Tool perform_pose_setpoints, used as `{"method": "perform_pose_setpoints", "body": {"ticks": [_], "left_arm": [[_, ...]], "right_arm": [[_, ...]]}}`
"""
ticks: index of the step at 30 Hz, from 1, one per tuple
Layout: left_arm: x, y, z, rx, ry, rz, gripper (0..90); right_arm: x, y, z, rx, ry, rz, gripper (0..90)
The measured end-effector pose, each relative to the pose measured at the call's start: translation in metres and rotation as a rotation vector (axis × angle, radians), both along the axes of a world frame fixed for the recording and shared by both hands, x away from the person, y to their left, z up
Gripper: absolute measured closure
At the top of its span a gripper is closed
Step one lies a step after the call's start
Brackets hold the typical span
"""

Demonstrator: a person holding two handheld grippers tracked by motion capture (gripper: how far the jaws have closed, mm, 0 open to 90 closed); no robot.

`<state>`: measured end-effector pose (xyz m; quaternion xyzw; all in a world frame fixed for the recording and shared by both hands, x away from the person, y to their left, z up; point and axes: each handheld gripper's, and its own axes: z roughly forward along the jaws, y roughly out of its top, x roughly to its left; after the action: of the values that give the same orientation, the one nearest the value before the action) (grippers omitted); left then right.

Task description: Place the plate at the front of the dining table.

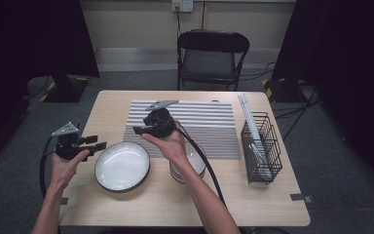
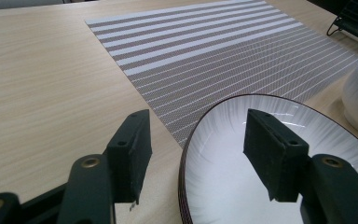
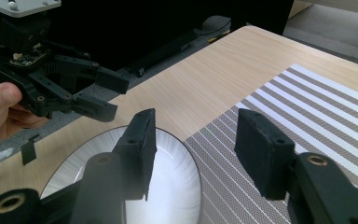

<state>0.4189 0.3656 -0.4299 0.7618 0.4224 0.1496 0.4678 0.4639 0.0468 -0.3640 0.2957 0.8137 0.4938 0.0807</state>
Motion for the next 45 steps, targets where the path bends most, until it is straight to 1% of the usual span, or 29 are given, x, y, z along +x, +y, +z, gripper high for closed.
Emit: {"method": "perform_pose_setpoints", "body": {"ticks": [3, 4, 5, 7, 10, 12, 14, 15, 16, 18, 20, 21, 22, 23, 24, 25, 27, 28, 29, 30, 33, 34, 35, 36, 37, 39, 41, 42, 45], "left_arm": [[0.0, 0.001, 0.0, 0.005, -0.003, 0.003, 41.8], [0.0, 0.0, 0.0, -0.002, -0.001, 0.007, 41.9], [0.0, 0.001, 0.0, 0.004, -0.006, 0.005, 42.5], [0.0, 0.002, 0.0, -0.003, -0.005, 0.007, 43.5], [0.0, 0.003, -0.001, 0.012, -0.006, 0.01, 45.2], [0.001, 0.004, -0.002, 0.009, -0.008, 0.01, 45.2], [0.001, 0.004, -0.003, 0.009, -0.008, 0.015, 45.1], [0.001, 0.005, -0.003, 0.004, -0.009, 0.013, 45.0], [0.001, 0.005, -0.004, -0.006, -0.003, 0.01, 45.0], [0.002, 0.005, -0.005, -0.002, 0.003, 0.015, 45.7], [0.002, 0.005, -0.006, -0.004, 0.01, 0.002, 47.1], [0.002, 0.005, -0.006, -0.004, 0.01, 0.002, 48.0], [0.003, 0.006, -0.007, 0.0, 0.02, 0.0, 49.1], [0.003, 0.006, -0.007, 0.0, 0.02, 0.0, 50.3], [0.002, 0.006, -0.007, -0.002, 0.026, -0.001, 51.2], [0.003, 0.006, -0.007, 0.0, 0.029, 0.0, 51.4], [0.003, 0.006, -0.008, -0.006, 0.038, 0.006, 51.5], [0.003, 0.006, -0.008, -0.003, 0.043, 0.008, 51.2], [0.003, 0.005, -0.009, -0.001, 0.046, 0.01, 51.2], [0.004, 0.005, -0.009, 0.002, 0.048, 0.014, 51.3], [0.004, 0.006, -0.011, 0.0, 0.046, 0.017, 55.2], [0.005, 0.008, -0.013, -0.02, 0.052, 0.013, 56.7], [0.005, 0.008, -0.013, -0.02, 0.052, 0.013, 57.4], [0.005, 0.009, -0.015, -0.023, 0.052, 0.01, 59.6], [0.005, 0.01, -0.016, -0.017, 0.056, 0.009, 60.4], [0.006, 0.01, -0.019, -0.022, 0.057, 0.01, 62.1], [0.006, 0.01, -0.02, -0.019, 0.06, 0.007, 63.0], [0.007, 0.01, -0.021, -0.015, 0.062, 0.004, 63.5], [0.008, 0.009, -0.024, -0.007, 0.071, 0.004, 65.9]], "right_arm": [[0.001, 0.006, -0.001, -0.003, 0.007, 0.008, 49.4], [0.001, 0.008, -0.002, -0.003, 0.006, 0.01, 50.0], [0.001, 0.012, -0.001, -0.006, 0.005, 0.022, 50.3], [0.001, 0.014, -0.001, -0.008, -0.002, 0.02, 51.0], [0.003, 0.021, -0.002, 0.007, 0.0, 0.035, 50.6], [0.003, 0.023, -0.003, 0.007, 0.008, 0.04, 49.0], [0.004, 0.027, -0.005, 0.004, 0.011, 0.048, 51.1], [0.004, 0.029, -0.006, -0.002, 0.009, 0.049, 51.6], [0.005, 0.035, -0.01, -0.029, 0.004, 0.051, 54.2], [0.007, 0.039, -0.015, -0.049, 0.006, 0.054, 56.8], [0.009, 0.042, -0.018, -0.055, 0.025, 0.046, 58.0], [0.009, 0.044, -0.018, -0.041, 0.052, 0.047, 59.9], [0.008, 0.046, -0.017, -0.026, 0.06, 0.06, 61.3], [0.008, 0.046, -0.017, -0.026, 0.06, 0.06, 61.3], [0.005, 0.052, -0.014, -0.028, 0.057, 0.077, 61.9], [0.005, 0.054, -0.015, -0.023, 0.074, 0.081, 62.6], [0.008, 0.057, -0.02, -0.03, 0.091, 0.07, 61.6], [0.01, 0.058, -0.024, -0.034, 0.114, 0.068, 61.1], [0.01, 0.058, -0.024, -0.034, 0.114, 0.068, 61.1], [0.011, 0.06, -0.029, -0.047, 0.123, 0.061, 61.1], [0.014, 0.064, -0.04, -0.068, 0.155, 0.055, 63.7], [0.015, 0.066, -0.046, -0.074, 0.161, 0.046, 65.2], [0.015, 0.066, -0.046, -0.074, 0.161, 0.046, 65.2], [0.017, 0.067, -0.051, -0.087, 0.166, 0.033, 66.0], [0.017, 0.067, -0.054, -0.092, 0.166, 0.024, 66.1], [0.019, 0.066, -0.06, -0.107, 0.173, 0.001, 66.9], [0.02, 0.065, -0.062, -0.109, 0.181, -0.005, 67.0], [0.021, 0.062, -0.067, -0.114, 0.192, -0.027, 67.6], [0.023, 0.058, -0.072, -0.122, 0.199, -0.041, 69.7]]}}
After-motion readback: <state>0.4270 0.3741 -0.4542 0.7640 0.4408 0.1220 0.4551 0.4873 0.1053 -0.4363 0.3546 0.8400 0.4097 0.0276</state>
